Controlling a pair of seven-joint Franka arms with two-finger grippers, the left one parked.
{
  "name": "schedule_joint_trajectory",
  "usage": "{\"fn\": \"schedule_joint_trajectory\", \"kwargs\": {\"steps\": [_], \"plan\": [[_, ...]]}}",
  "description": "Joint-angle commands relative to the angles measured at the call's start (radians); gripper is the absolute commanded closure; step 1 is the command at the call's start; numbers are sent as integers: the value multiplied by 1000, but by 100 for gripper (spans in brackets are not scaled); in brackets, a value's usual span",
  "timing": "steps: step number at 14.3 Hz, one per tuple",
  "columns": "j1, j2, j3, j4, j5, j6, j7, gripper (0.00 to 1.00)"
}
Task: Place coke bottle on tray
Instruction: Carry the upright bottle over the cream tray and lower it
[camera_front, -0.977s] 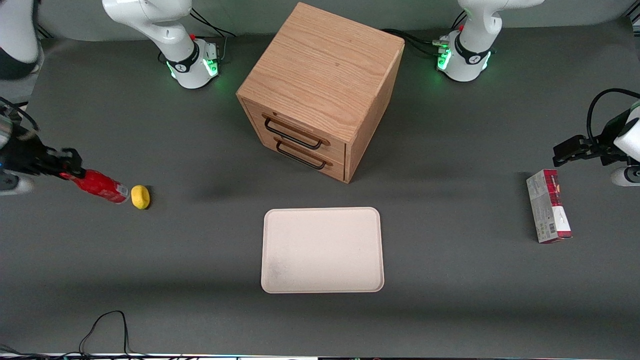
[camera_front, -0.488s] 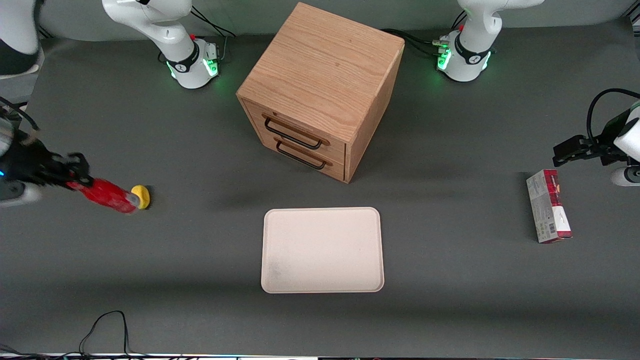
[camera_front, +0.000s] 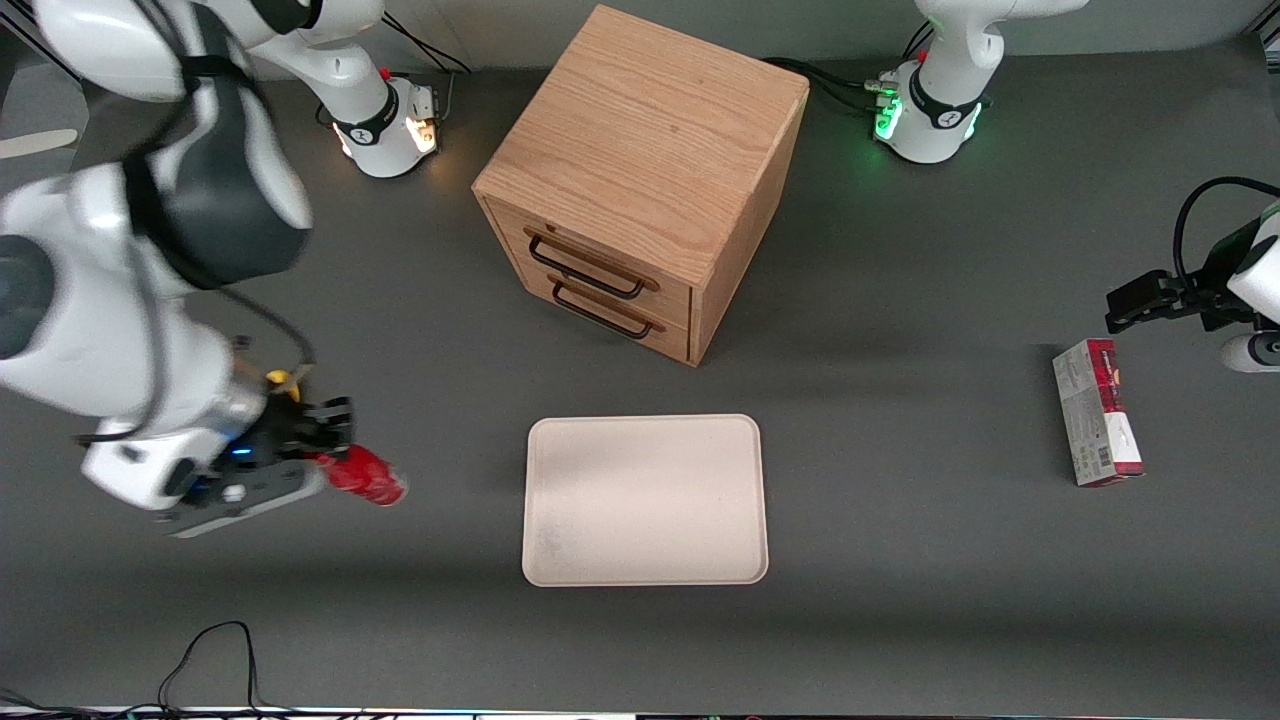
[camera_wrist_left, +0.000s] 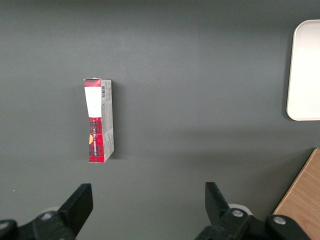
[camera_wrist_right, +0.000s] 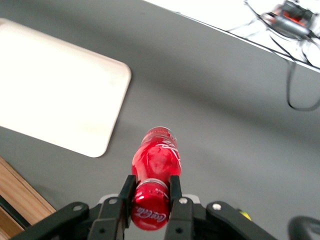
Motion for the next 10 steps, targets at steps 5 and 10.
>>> {"fn": "schedule_joint_trajectory", "kwargs": {"steps": [5, 10], "plan": [[155, 55, -1, 61, -34, 34, 77, 100], [156, 89, 0, 59, -32, 100, 75, 100]]}}
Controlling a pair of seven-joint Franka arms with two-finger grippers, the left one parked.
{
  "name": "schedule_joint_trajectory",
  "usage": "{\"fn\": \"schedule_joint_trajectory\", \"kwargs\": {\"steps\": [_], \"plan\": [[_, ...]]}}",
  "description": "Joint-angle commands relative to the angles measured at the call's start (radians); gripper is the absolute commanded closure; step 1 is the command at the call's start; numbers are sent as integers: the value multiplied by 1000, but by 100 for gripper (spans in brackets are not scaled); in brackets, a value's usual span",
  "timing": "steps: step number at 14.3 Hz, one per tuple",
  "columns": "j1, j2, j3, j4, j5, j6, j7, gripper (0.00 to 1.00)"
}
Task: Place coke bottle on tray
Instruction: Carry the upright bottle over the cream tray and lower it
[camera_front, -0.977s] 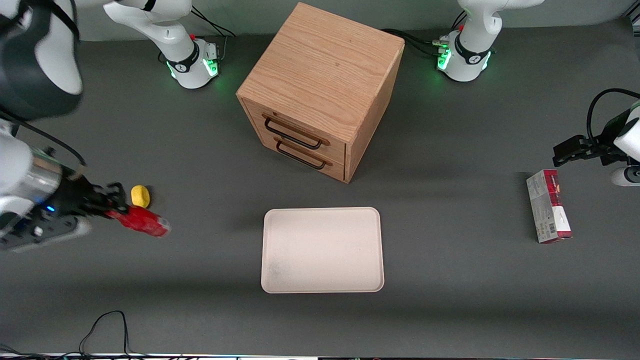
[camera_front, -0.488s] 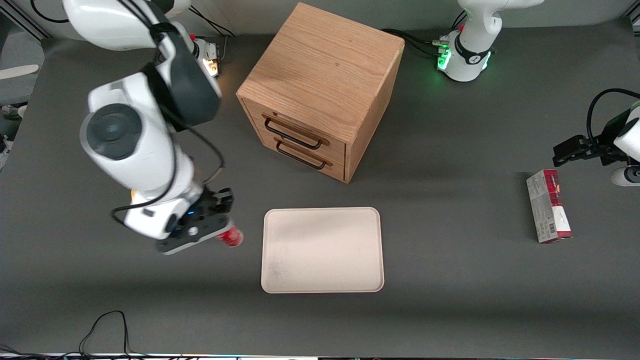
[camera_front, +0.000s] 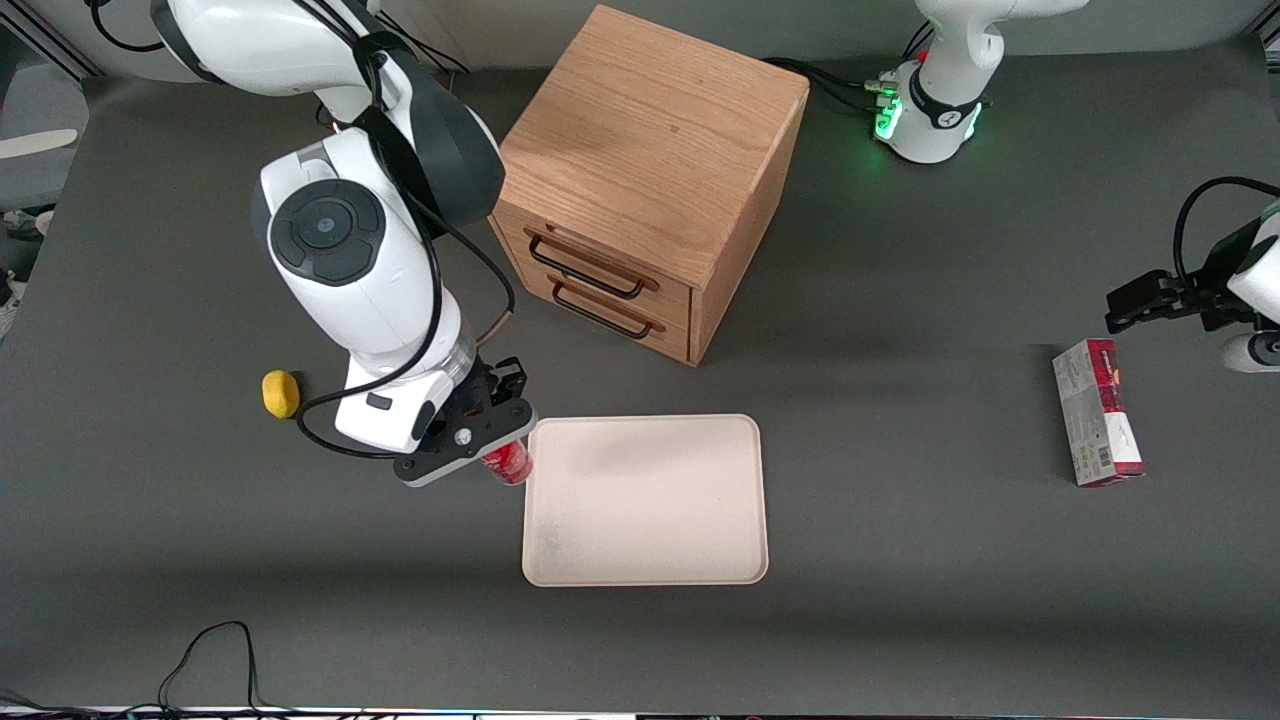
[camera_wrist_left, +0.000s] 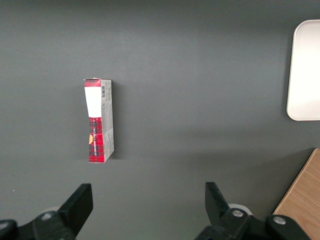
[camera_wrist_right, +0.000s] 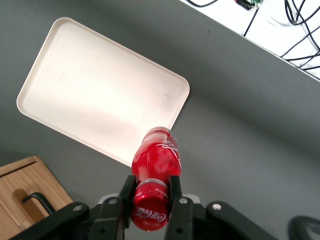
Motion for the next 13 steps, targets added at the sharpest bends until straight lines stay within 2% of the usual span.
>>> {"fn": "schedule_joint_trajectory", "kwargs": {"steps": [1, 8, 13], "plan": [[5, 62, 2, 49, -17, 45, 9, 100], [5, 249, 3, 40, -18, 247, 9, 100], [3, 301, 3, 38, -17, 286, 12, 100]]}}
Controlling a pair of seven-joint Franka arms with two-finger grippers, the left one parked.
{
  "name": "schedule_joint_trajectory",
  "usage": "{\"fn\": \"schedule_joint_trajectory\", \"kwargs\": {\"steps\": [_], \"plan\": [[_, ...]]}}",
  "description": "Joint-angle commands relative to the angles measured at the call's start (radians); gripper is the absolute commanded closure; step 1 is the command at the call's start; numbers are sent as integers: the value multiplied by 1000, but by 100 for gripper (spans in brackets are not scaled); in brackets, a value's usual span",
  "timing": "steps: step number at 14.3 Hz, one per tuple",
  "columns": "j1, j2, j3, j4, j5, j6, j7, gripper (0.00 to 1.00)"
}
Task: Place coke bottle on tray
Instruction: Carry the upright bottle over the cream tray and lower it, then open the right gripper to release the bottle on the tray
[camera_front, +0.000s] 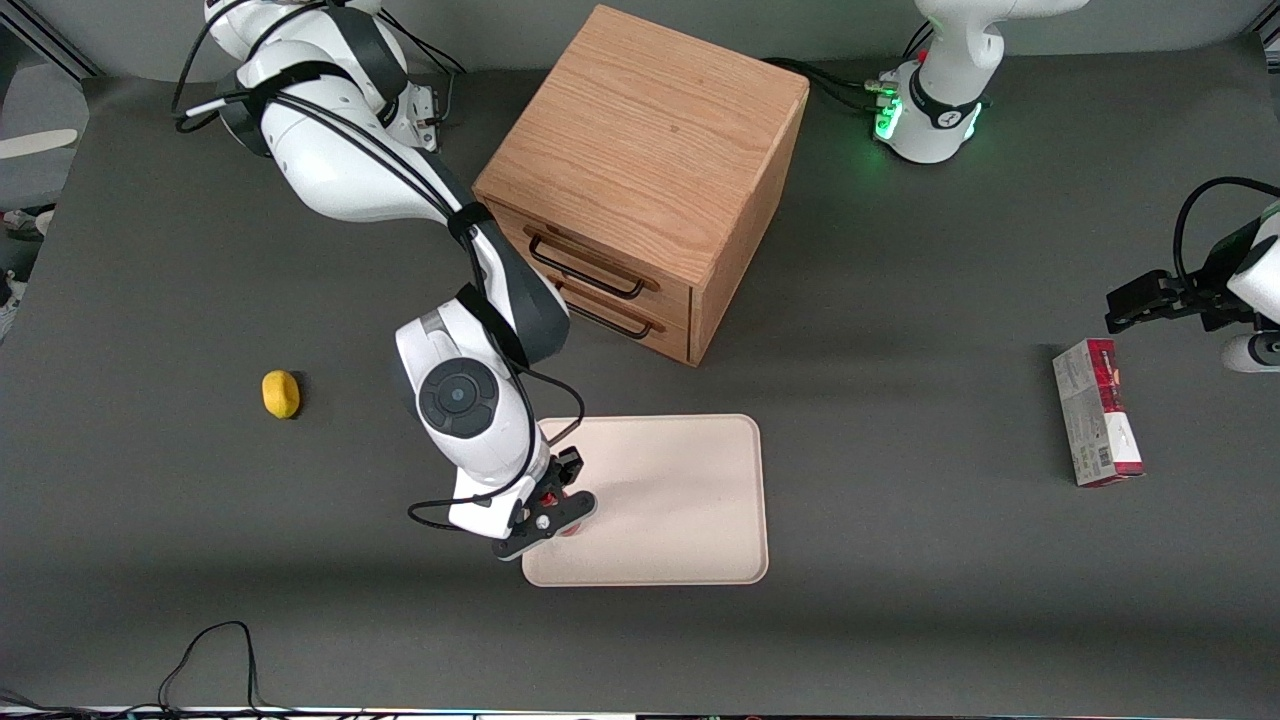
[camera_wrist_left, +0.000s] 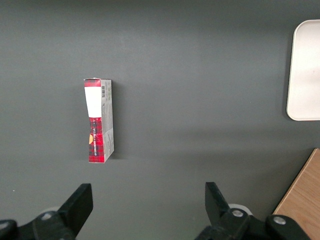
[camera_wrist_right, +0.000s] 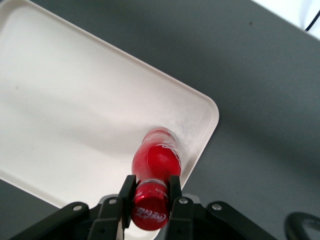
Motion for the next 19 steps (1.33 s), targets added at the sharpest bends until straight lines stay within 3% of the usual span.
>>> {"fn": "schedule_joint_trajectory", "kwargs": {"steps": [1, 3, 4, 5, 6, 12, 19], "plan": [[3, 10, 3, 35, -17, -5, 12, 100], [3, 10, 3, 35, -14, -5, 15, 96], [0, 12, 3, 33, -12, -5, 17, 48], [-5, 10, 3, 20, -12, -5, 17, 15], [-7, 10, 2, 13, -12, -4, 17, 0], [3, -63, -1, 9, -15, -33, 93, 0], [-7, -295, -44, -5, -14, -370, 100, 0]]}}
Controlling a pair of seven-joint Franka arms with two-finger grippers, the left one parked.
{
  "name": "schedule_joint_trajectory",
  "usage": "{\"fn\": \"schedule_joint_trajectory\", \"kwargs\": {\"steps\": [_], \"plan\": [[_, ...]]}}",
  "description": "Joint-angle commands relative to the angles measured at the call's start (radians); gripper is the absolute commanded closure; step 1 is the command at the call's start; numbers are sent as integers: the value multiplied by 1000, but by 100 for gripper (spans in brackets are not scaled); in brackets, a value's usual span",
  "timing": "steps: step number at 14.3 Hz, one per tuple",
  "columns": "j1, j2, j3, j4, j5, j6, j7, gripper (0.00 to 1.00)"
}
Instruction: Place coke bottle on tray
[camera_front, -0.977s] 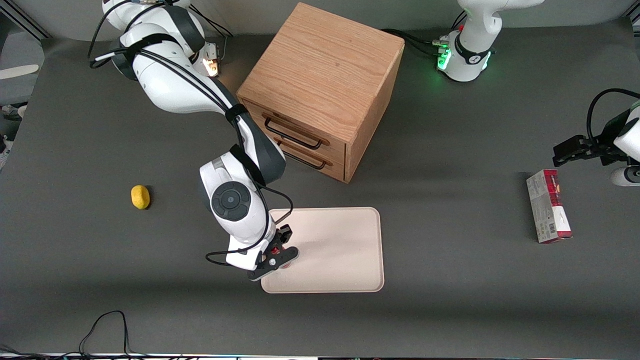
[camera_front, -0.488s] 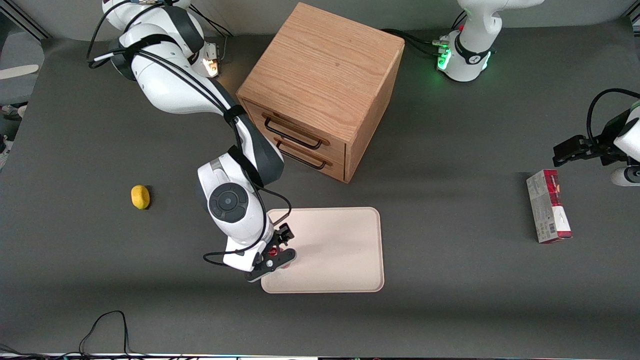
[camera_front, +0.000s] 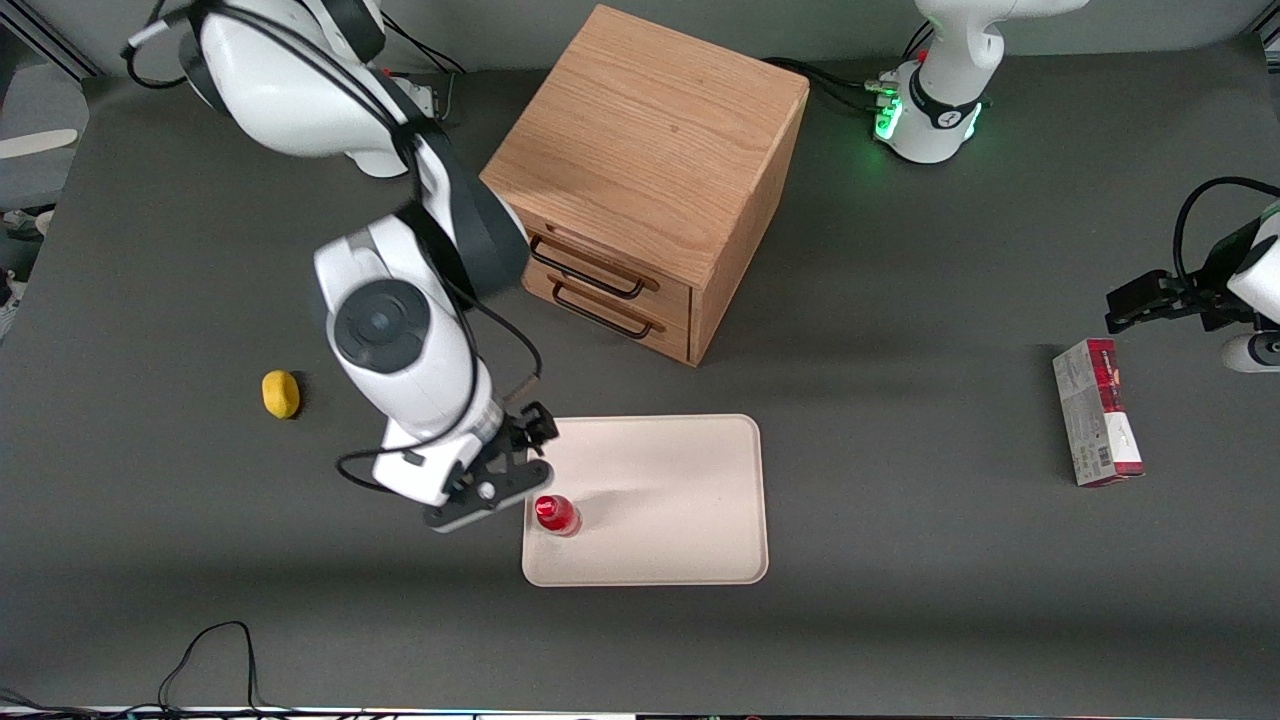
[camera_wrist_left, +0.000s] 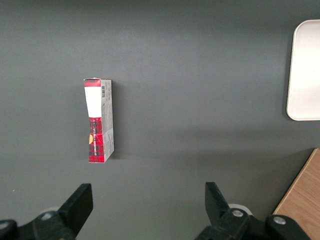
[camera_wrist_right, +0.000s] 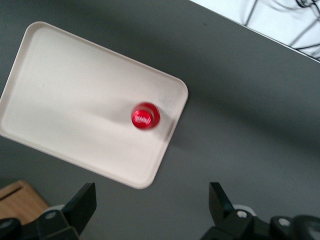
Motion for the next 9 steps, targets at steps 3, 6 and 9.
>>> {"fn": "schedule_joint_trajectory", "kwargs": {"steps": [3, 6, 9], "plan": [[-25, -227, -63, -203, 1, -84, 24, 0], [-107, -408, -70, -436, 40, -29, 9, 0], [-196, -524, -72, -573, 57, -1, 4, 0]]}}
